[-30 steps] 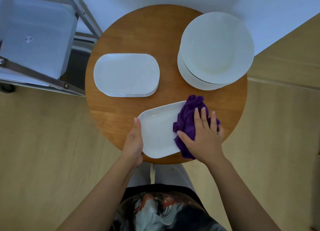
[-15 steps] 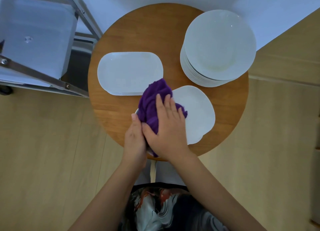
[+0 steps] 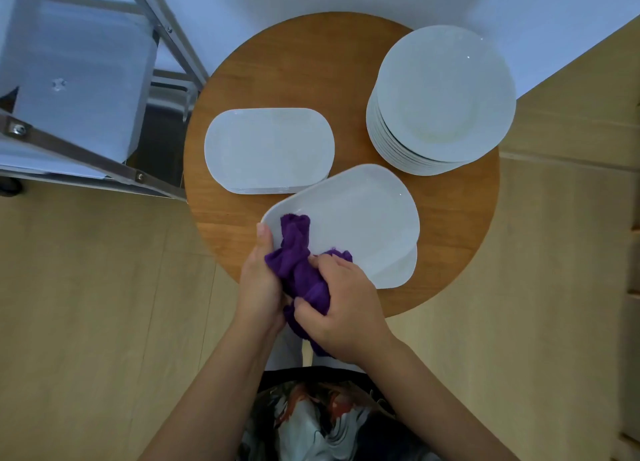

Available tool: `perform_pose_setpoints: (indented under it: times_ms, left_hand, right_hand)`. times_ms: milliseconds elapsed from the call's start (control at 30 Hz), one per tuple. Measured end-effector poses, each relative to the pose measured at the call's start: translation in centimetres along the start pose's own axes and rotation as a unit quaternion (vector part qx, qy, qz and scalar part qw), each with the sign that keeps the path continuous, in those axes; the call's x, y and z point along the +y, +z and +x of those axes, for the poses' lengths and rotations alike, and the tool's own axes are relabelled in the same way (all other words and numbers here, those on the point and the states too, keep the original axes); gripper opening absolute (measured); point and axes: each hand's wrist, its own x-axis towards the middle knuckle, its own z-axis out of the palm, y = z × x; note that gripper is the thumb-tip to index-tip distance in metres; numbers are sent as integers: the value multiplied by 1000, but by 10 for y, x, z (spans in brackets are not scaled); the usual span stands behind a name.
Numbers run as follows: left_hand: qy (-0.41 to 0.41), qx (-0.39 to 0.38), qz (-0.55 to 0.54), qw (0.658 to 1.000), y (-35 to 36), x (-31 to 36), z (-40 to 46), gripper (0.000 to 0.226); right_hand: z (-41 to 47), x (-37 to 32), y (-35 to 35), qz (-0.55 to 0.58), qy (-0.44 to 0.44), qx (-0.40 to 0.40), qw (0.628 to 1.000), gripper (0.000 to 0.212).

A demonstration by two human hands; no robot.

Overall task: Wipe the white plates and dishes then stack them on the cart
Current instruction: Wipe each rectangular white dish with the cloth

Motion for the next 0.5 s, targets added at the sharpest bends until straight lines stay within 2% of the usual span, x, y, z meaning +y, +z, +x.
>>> perform_pose_setpoints:
  times_ms: [167,300,400,500]
  left_hand:
    - [9,-1,-18,1000,6,11,4,73]
    - [49,-13,7,999,0,15,4,55]
    - [79,-41,54,995,-1,24,6,57]
    - [110,-70,118,985,2,33,10,58]
  right_hand:
    - [-9,4,2,-86,-80,109,987,32]
    - [-21,16,3,-147,-85,133,976,44]
    - [-24,28,0,-206,-102,162,960,51]
    - [-24,34,-5,-227,-65,194,952,57]
